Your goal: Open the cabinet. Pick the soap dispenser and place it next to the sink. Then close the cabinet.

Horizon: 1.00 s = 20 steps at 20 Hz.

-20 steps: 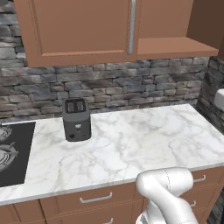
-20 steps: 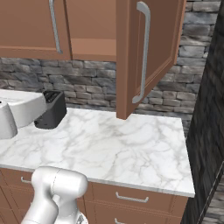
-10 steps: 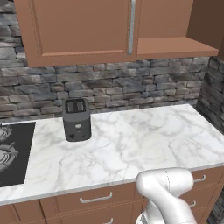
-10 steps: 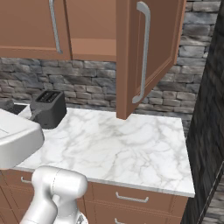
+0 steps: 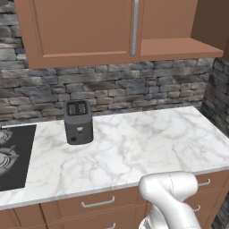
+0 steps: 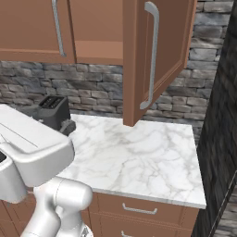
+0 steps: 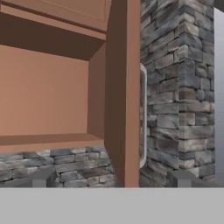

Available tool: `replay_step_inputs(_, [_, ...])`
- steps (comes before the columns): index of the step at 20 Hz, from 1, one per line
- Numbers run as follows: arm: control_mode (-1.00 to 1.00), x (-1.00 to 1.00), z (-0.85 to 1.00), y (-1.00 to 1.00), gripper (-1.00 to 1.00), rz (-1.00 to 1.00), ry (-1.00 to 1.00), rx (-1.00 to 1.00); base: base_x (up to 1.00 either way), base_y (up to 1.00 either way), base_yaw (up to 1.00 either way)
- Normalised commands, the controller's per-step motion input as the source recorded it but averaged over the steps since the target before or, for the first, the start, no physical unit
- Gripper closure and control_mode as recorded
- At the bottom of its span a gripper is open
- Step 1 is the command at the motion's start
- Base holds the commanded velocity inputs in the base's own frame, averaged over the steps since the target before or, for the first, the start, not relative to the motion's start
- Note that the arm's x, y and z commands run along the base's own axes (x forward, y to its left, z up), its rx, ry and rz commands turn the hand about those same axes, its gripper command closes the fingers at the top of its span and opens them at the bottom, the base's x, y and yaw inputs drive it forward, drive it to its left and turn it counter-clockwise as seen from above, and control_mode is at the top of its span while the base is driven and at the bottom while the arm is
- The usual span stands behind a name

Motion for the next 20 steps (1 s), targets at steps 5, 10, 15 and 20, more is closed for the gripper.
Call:
replay_step_inputs(5, [-1.00, 0.00, -0.01, -0.56, -1.00, 0.00, 0.00, 0.00, 0.00, 0.00, 0.00])
replay_step_inputs(10, [-1.00, 0.14, -0.17, -0.07, -1.00, 0.00, 0.00, 0.01, 0.00, 0.00, 0.00])
replay_step_inputs(15, [-1.00, 0.43, -0.25, -0.04, -1.00, 0.00, 0.00, 0.00, 0.00, 0.00, 0.00])
replay_step_inputs(20, [-1.00, 0.33, 0.00, -0.33, -1.00, 0.00, 0.00, 0.05, 0.00, 0.00, 0.00])
